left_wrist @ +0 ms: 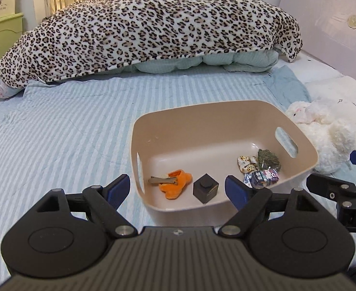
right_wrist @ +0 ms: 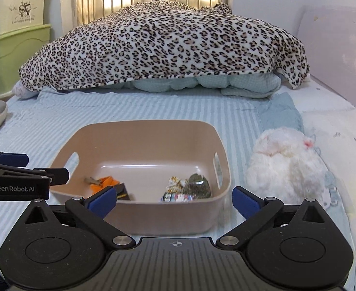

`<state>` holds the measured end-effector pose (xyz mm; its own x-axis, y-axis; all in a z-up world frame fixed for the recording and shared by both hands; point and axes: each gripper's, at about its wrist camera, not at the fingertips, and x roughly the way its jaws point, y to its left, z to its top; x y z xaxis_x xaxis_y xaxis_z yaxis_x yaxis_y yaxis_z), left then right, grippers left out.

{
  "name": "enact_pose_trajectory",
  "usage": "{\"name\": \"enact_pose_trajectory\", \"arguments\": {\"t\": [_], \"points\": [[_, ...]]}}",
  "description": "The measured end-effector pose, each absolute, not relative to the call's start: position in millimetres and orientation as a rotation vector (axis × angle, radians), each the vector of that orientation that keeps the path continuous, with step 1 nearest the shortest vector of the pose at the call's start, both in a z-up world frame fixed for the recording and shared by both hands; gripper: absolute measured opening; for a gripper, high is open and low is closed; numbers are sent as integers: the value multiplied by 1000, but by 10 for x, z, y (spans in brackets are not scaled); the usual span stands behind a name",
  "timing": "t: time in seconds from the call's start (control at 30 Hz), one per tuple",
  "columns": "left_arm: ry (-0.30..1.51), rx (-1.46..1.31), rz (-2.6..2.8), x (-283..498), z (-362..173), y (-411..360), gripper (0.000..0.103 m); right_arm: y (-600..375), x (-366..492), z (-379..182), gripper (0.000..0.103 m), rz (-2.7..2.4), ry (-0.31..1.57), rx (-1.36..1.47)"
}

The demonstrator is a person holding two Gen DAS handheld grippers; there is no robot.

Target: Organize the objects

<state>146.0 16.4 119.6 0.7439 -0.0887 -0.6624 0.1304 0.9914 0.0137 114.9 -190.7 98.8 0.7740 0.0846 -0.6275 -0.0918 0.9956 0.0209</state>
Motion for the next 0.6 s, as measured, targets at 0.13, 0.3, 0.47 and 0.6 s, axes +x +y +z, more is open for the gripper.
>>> {"name": "enact_pose_trajectory", "arguments": {"t": [0.13,0.3,0.47,0.6], "points": [[728,53,-129,1282,1229,180,86,-1952,943,993,103,99,691,9],[713,70,-119,1044,1256,165,86,-1977,666,1022,103,97,676,17],[701,47,-124,807,1278,179,85,-1970,458,1036,103,104,676,16],[682,39,-114,620,1310,190,84,-1960,300,1042,103,113,667,17]]}}
